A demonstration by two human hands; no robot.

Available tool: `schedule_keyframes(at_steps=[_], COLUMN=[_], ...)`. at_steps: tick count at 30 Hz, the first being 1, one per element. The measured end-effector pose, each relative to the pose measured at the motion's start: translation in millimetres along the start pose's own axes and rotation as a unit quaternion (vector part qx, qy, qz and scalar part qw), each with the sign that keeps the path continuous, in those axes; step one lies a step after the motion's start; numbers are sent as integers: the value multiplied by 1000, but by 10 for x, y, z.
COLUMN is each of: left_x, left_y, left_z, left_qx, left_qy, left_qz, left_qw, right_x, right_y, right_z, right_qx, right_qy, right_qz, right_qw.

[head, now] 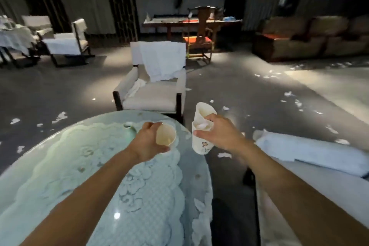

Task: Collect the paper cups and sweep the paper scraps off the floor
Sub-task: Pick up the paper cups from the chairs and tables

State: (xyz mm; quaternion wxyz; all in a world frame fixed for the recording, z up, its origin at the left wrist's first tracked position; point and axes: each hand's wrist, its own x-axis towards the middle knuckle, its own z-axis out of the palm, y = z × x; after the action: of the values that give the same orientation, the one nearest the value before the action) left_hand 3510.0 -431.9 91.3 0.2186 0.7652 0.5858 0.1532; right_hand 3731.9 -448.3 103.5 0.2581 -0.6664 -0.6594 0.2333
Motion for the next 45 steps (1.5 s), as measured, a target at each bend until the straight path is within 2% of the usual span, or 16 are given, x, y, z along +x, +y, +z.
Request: schedule_keyframes(at_steps=[6,13,23,29,34,38,41,45], left_x=[158,-322,-2048,-3015,-3572,-3971,-4119,-4035], left_y=[1425,3002,5335,6345,7287,8146,8911,10029], left_z=[832,1824,3546,4392,5059,5701,6182,6700], left_qx=[-14,-20,1,9,9,11,15,19], left_qy=[-109,-203,-317,-378,-408,-423,-419,-399], left_qz=[170,312,478,545,588,636,668,694], left_qw=[979,928,819,748,699,645,615,599], right_x=[-1156,-2747,-5611,-6957,-7822,-8414,-8744,-9012], right_y=[1062,1925,3168,3664,4094,4615,5157,5956], right_z=[-953,-1722,-2545,-2788,-2972,-3263,-3702,-4506], right_qx=[-4,-9,-4,14,39,54,40,29], right_qy=[125,241,351,412,443,478,496,515], right_qz=[159,267,452,531,586,613,624,623], right_qw=[979,933,820,740,677,627,602,588])
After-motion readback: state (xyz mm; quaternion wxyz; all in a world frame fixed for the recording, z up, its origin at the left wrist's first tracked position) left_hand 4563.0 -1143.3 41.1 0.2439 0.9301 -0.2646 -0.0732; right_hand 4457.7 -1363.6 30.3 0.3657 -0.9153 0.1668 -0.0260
